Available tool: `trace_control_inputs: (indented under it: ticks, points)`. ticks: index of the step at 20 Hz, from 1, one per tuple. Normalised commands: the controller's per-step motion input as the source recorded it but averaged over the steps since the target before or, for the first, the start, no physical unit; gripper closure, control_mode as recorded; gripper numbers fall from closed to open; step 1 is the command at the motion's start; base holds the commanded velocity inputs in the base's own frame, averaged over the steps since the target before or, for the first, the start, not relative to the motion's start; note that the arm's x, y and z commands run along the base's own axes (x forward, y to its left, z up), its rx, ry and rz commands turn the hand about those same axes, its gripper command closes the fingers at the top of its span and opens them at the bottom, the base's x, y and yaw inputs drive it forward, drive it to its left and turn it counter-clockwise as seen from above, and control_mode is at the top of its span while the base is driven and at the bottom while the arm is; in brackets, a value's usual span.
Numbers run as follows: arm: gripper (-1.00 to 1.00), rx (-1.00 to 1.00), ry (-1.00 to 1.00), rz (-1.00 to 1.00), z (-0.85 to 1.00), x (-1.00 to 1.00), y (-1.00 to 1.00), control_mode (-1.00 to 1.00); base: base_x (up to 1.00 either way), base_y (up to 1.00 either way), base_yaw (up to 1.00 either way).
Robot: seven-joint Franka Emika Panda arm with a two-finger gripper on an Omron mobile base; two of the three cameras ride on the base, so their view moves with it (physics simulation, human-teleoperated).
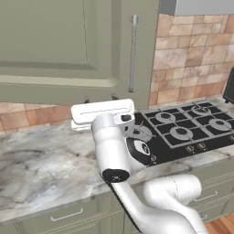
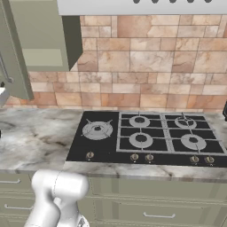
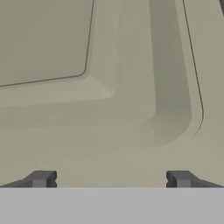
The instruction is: Close all open cabinet doors.
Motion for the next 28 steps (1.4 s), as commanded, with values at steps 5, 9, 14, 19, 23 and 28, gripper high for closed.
trace_control_inputs:
  ticks: [5,9,14,19,23,28]
  points:
    - [-1.0,0.04,-0.01,0.0,0.0,0.5,-0.13,-1.0,0.0,0.0,0.0]
    - [-1.0,0.04,0.0,0.0,0.0,0.52,-0.15,-1.0,0.0,0.0,0.0]
    - [-1.0,0.02,0.0,0.03,0.0,0.49,-0.11,-1.0,0.0,0.0,0.0]
    - [-1.0,0.02,0.0,0.03,0.01,0.45,-0.05,-1.0,0.0,0.0,0.0]
    - [-1.0,0.01,0.0,0.02,0.0,0.35,0.0,-1.0,0.0,0.0,0.0]
    - [-1.0,0.0,0.0,0.01,0.0,0.32,0.0,-1.0,0.0,0.0,0.0]
